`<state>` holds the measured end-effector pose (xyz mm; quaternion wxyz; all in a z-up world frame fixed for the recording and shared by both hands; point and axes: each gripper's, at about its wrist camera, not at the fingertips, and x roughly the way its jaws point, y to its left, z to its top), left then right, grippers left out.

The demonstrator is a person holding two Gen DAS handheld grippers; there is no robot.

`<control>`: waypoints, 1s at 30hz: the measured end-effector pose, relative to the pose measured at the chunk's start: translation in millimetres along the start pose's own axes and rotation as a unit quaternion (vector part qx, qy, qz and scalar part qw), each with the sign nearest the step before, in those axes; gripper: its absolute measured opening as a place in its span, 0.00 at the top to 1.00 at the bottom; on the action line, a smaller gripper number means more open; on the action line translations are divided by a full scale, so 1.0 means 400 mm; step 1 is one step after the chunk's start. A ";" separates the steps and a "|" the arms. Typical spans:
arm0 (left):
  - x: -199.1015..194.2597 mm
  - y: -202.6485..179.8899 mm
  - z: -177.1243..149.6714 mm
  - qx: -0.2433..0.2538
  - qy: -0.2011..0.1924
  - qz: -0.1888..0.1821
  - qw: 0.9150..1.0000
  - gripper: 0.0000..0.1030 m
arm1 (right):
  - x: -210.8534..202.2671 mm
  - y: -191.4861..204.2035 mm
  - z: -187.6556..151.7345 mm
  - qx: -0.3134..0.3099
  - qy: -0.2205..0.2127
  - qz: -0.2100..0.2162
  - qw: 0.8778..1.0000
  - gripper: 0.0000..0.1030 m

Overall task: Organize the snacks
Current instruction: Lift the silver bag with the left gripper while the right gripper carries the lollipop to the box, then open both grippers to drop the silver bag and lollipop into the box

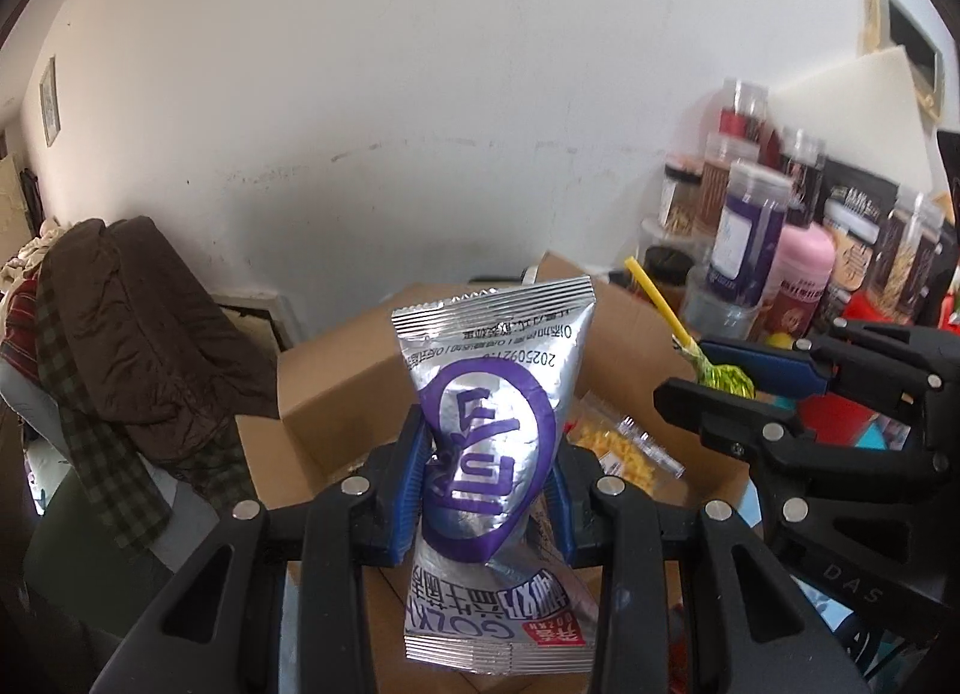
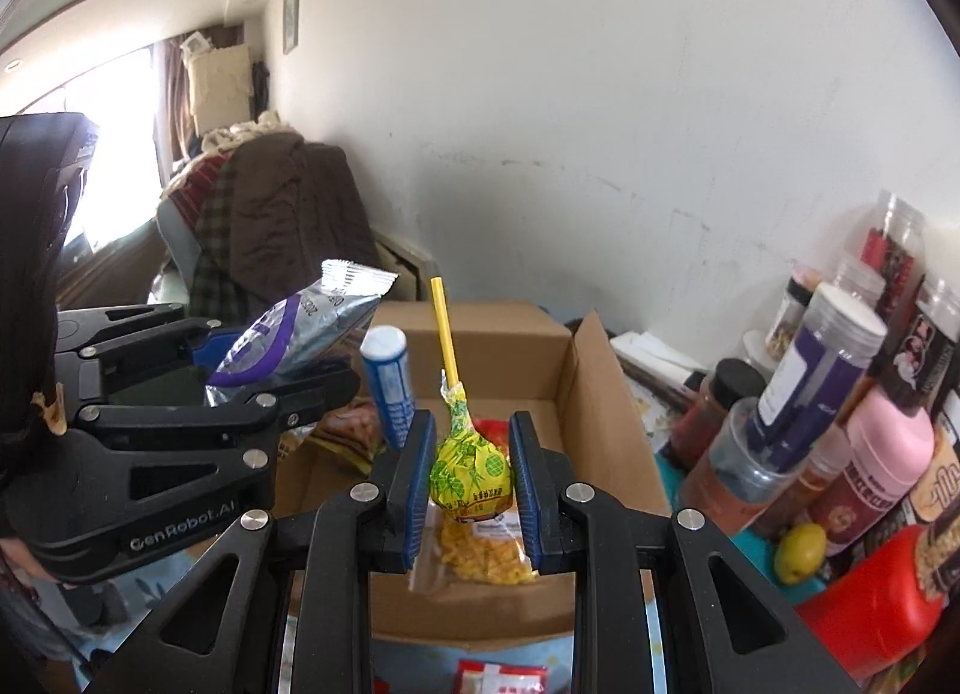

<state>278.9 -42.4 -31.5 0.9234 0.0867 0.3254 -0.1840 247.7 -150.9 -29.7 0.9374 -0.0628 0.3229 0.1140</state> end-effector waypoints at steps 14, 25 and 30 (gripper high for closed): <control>0.106 -0.006 -0.054 0.014 0.071 0.027 0.997 0.66 | 0.101 0.000 -0.055 0.001 0.063 -0.006 0.998 0.76; 0.148 -0.017 -0.070 0.023 0.111 0.040 0.993 0.66 | 0.147 -0.001 -0.092 0.000 0.099 -0.008 0.995 0.76; 0.181 -0.012 -0.078 0.012 0.146 0.033 0.989 0.66 | 0.159 -0.003 -0.100 0.001 0.112 -0.012 0.994 0.76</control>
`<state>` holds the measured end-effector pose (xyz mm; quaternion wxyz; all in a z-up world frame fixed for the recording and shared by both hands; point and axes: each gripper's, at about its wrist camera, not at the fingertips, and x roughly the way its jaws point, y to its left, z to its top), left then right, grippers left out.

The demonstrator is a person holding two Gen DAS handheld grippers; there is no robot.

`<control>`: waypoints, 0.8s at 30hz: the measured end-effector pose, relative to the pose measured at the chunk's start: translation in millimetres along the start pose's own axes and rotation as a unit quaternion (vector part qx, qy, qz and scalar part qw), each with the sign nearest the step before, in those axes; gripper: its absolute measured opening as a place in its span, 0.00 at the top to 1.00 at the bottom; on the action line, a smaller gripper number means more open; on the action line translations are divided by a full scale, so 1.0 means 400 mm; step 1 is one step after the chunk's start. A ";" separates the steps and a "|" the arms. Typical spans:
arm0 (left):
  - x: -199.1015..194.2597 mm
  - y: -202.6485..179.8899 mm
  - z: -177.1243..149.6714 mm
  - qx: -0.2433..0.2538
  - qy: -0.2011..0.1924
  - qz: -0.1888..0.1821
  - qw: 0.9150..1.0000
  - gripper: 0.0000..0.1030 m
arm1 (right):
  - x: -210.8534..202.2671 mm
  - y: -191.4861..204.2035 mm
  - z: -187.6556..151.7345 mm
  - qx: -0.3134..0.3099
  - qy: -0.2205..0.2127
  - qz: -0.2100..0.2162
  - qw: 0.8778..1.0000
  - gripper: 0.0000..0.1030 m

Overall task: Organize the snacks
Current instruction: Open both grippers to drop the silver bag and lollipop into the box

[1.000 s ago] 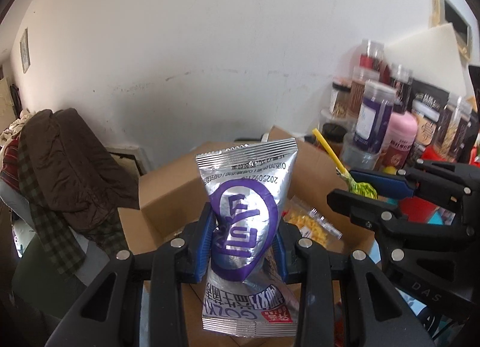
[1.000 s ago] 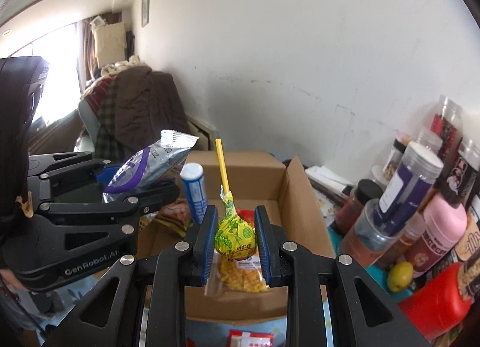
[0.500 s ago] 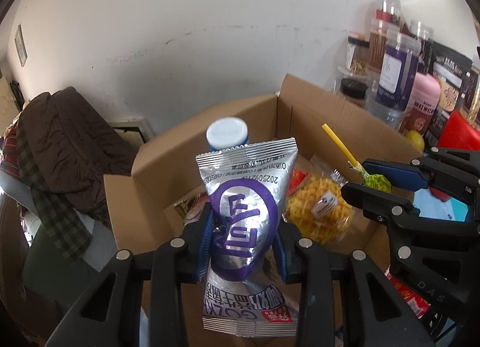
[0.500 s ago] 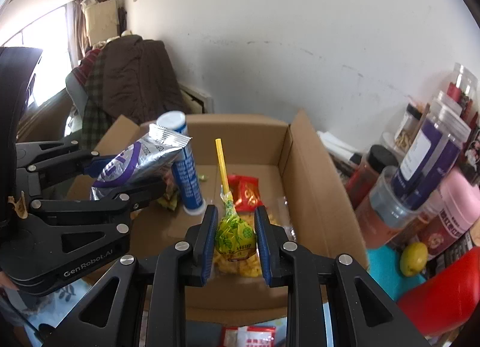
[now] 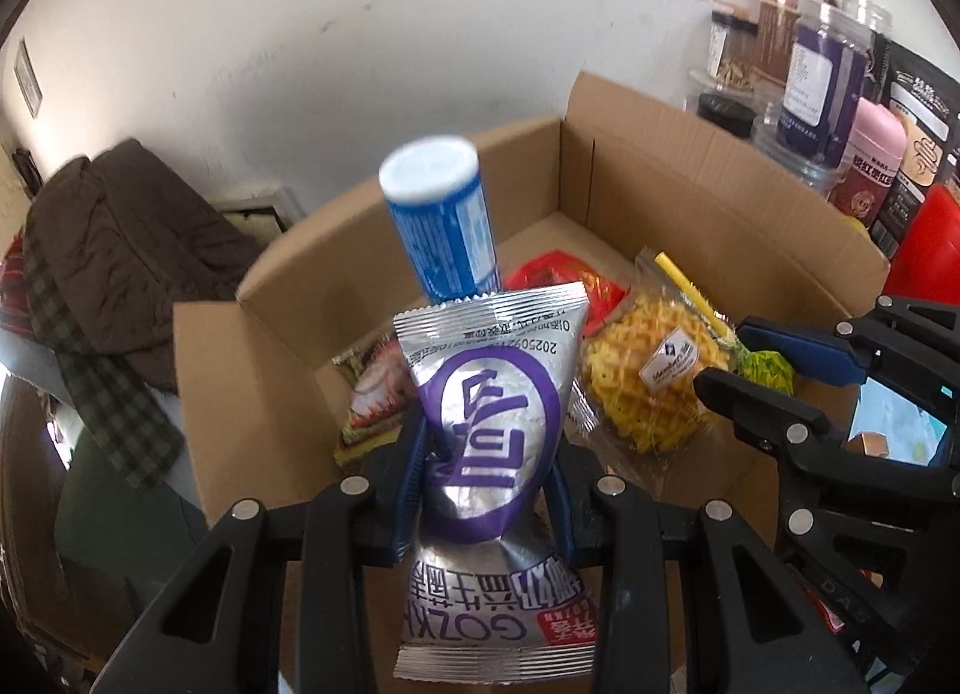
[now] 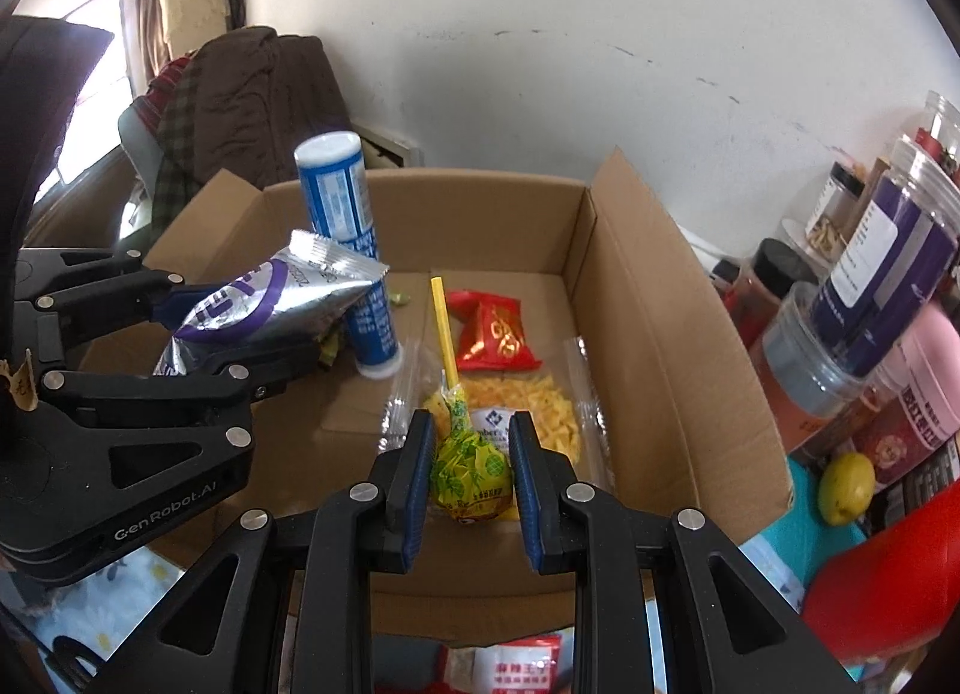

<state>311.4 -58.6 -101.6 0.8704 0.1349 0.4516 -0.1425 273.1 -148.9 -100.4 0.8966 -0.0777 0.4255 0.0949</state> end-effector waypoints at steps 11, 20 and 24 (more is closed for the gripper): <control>0.035 -0.013 -0.008 0.000 0.026 0.020 0.999 0.58 | 0.037 -0.014 -0.022 0.006 0.034 -0.014 0.999 0.70; 0.025 -0.009 -0.004 -0.004 0.016 0.039 0.999 0.42 | 0.016 -0.031 -0.027 0.015 0.034 -0.022 0.999 0.56; -0.004 -0.003 0.002 -0.010 0.005 0.034 0.999 0.41 | -0.007 -0.037 -0.019 0.016 0.027 -0.026 0.999 0.56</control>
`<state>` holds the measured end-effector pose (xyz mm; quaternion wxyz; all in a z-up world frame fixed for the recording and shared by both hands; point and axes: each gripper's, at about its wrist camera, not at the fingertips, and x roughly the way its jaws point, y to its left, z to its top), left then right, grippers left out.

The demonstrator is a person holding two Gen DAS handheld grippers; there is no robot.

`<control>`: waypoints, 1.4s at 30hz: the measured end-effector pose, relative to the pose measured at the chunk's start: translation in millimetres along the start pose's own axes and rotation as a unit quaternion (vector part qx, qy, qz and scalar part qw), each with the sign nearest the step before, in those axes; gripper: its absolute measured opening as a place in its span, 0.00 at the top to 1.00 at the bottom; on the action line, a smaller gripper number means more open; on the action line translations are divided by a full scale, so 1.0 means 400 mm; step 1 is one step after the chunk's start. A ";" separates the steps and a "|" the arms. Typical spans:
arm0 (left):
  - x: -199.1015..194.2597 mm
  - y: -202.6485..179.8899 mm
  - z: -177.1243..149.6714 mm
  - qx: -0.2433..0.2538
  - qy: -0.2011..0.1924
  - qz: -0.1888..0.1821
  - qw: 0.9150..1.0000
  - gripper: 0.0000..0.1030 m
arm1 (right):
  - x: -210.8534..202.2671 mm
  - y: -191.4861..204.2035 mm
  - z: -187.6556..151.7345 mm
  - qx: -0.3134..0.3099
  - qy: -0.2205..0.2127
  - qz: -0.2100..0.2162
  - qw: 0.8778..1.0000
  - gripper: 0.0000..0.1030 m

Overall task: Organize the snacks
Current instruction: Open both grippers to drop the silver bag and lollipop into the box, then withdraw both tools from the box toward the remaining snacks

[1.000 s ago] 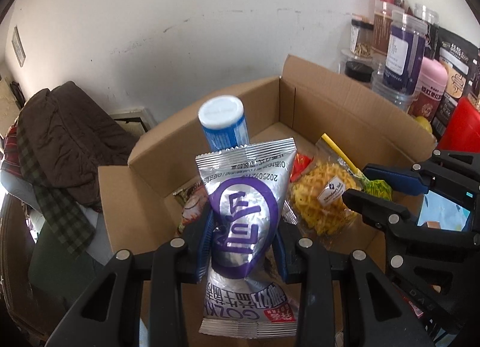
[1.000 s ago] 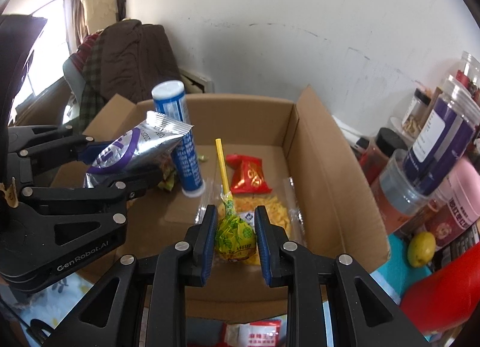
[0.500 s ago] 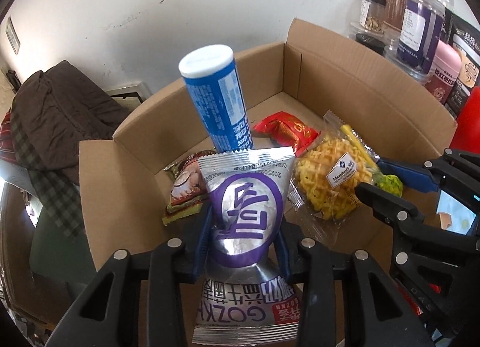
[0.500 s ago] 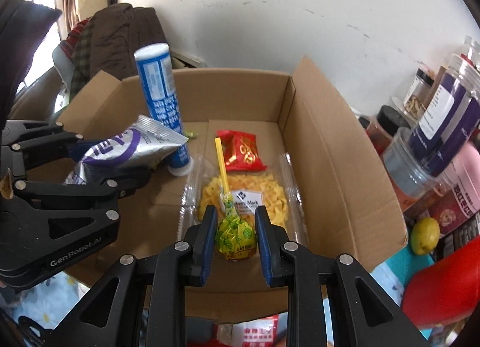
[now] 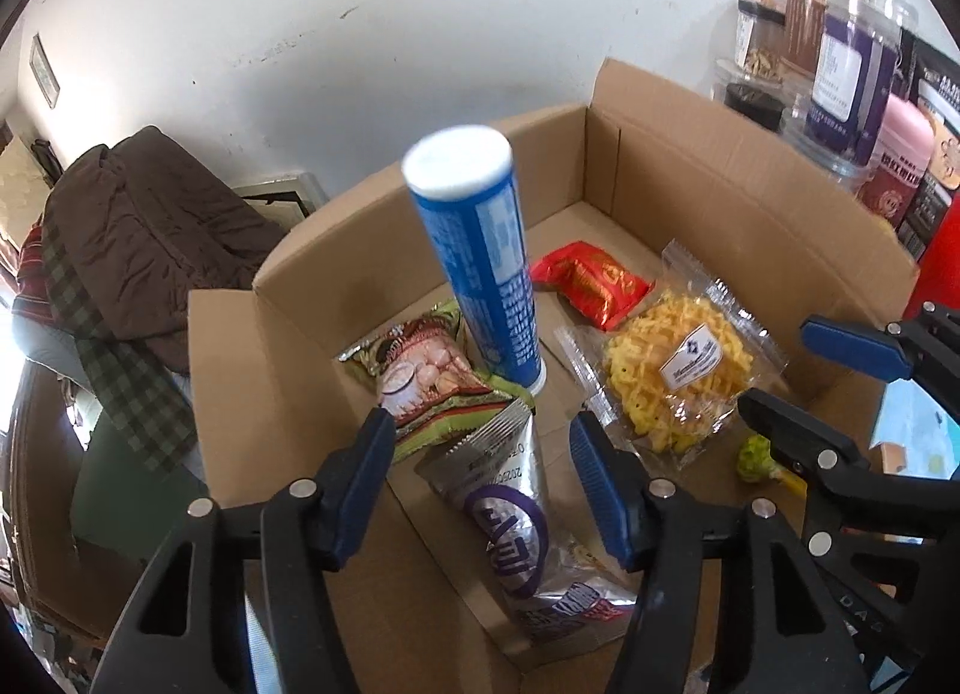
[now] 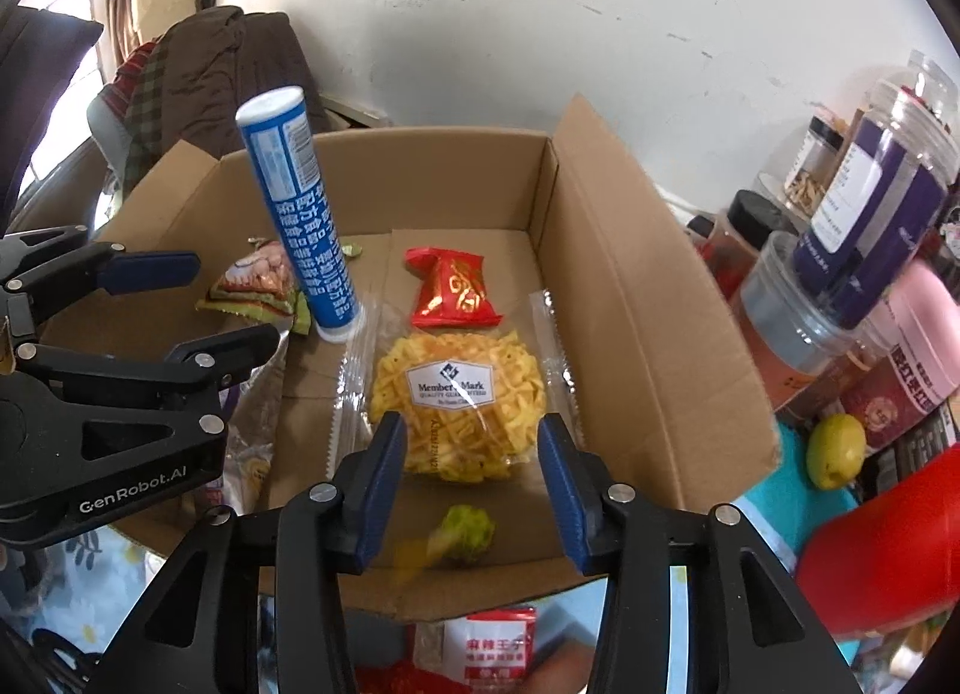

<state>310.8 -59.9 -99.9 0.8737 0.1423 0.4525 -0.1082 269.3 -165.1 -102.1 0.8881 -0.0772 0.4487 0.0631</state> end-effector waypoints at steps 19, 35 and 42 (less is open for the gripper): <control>-0.295 0.018 0.026 -0.013 -0.117 -0.017 0.993 0.41 | -0.286 0.015 0.043 -0.009 -0.114 -0.031 0.993 0.46; -0.572 -0.001 -0.071 -0.001 -0.227 -0.039 0.973 0.22 | -0.564 0.043 -0.045 -0.002 -0.203 -0.051 0.978 0.28; -0.648 -0.020 -0.123 0.016 -0.254 -0.055 0.965 0.22 | -0.646 0.065 -0.111 -0.004 -0.227 -0.064 0.972 0.23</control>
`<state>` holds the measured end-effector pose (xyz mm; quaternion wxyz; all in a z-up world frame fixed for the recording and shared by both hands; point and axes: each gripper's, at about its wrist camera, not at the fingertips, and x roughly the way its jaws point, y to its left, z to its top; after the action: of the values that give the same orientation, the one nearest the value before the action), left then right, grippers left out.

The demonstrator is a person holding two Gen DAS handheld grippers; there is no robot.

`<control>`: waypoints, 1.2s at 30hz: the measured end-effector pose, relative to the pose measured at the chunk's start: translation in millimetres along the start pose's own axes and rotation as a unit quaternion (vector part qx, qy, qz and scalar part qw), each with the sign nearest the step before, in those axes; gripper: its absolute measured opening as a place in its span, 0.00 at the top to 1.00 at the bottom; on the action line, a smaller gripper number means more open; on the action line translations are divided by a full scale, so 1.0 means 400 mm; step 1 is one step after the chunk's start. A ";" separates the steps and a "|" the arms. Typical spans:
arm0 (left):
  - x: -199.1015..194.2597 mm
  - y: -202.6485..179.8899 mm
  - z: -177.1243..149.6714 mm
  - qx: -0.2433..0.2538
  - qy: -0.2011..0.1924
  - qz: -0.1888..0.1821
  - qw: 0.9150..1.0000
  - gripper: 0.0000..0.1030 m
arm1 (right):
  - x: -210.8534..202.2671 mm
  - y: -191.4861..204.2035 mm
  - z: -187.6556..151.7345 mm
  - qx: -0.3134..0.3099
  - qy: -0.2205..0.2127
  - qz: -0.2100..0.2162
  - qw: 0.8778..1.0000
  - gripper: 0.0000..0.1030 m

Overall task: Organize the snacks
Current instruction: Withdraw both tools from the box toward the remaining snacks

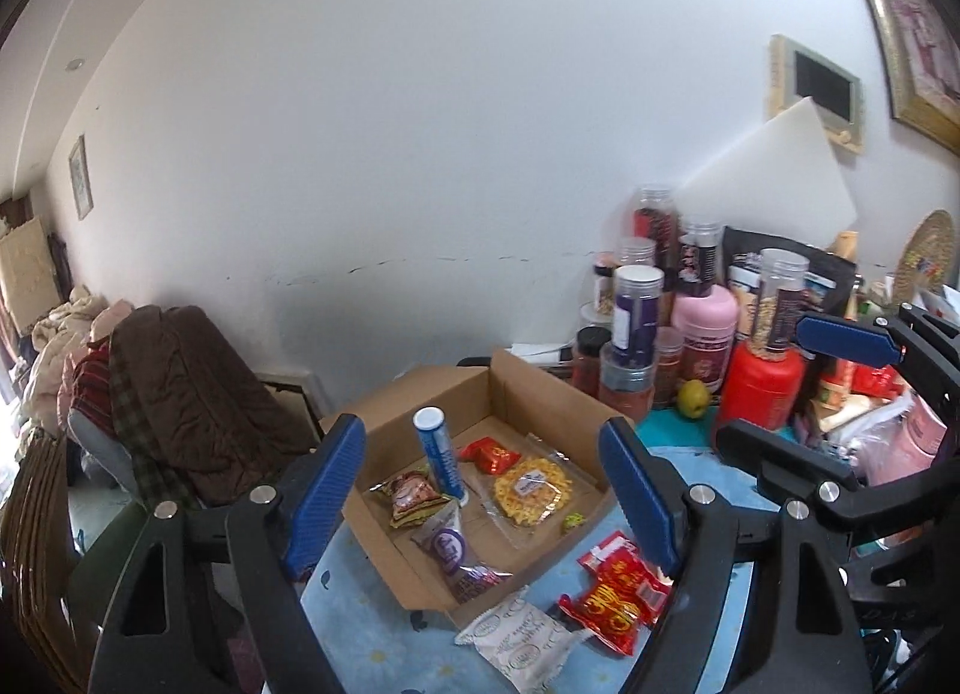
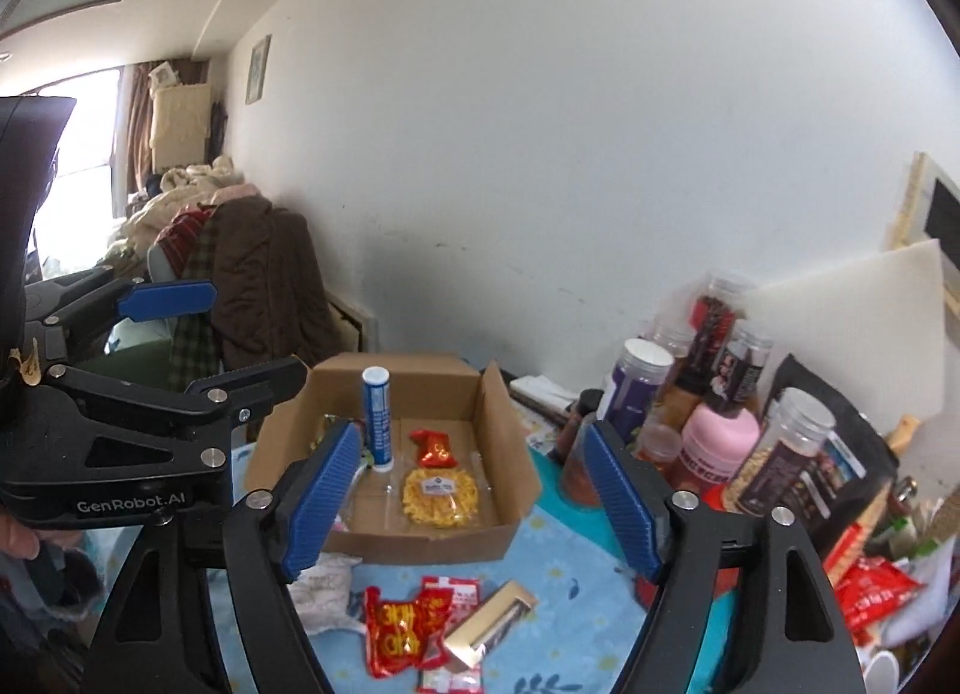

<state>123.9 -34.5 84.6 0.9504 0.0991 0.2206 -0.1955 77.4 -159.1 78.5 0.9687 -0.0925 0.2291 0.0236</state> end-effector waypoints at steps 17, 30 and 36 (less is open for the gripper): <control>-0.109 -0.051 -0.104 -0.002 0.006 -0.055 0.998 0.22 | -0.135 0.019 -0.126 0.021 0.007 -0.015 1.000 0.17; -0.085 -0.071 -0.203 -0.021 0.045 -0.096 0.994 0.22 | -0.119 0.031 -0.263 0.066 0.054 0.009 0.996 0.17; -0.047 -0.068 -0.250 -0.030 0.072 -0.118 0.990 0.22 | -0.085 0.040 -0.314 0.077 0.077 0.019 0.994 0.17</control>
<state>58.8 -25.5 2.2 0.9049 0.0572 0.3044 -0.2918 -9.6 -167.4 -19.1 0.9517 -0.0145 0.3063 0.0174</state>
